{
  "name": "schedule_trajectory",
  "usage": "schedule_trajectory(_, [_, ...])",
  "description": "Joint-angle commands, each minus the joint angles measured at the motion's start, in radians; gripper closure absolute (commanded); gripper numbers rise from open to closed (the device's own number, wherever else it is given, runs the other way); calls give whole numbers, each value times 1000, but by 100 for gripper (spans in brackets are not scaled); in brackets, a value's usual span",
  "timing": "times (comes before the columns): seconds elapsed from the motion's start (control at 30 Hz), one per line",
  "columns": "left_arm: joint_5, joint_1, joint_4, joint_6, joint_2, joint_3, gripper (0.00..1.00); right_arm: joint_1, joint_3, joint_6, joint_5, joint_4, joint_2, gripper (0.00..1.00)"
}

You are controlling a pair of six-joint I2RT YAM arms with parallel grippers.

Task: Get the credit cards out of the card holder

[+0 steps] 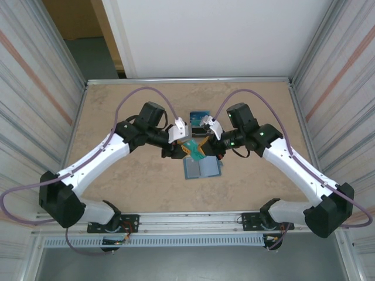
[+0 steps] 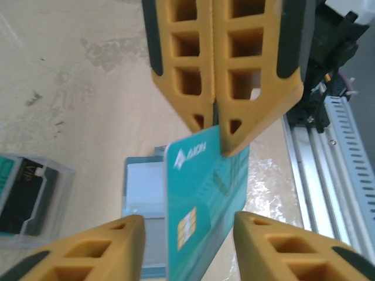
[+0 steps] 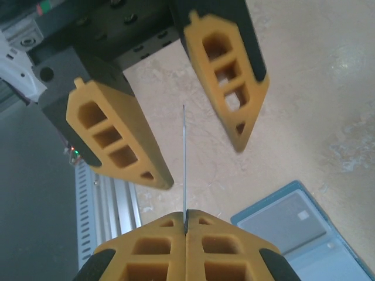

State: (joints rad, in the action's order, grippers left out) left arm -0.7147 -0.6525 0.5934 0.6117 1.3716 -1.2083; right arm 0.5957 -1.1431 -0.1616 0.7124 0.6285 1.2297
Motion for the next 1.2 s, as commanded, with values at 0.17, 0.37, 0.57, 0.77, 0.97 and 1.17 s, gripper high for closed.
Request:
schedule_trajectory(0.17, [-84,-29,57,25,43,-63,100,0,-40,-47,17,51,31,95])
schedule_trajectory(0.37, [7,-27,-63,-84,-8,12,100,-75,19,80,11,-60,-20,50])
schedule_trajectory(0.57, [205,-19,-446,-397,-186,223,100,-122,177,359,-98,-319,-137,28])
schedule_trajectory(0.77, [332,-3,-802,-761,-351,445,100,-136,358,674,-162,-644,-212,24])
schedule_trajectory(0.97, [332,-1,-968,-997,-376,527,100,-129,416,821,-69,-914,-159,27])
schedule_trajectory(1.17, [269,-1,-1060,-1087,-338,530,100,-79,396,790,-21,-967,-124,27])
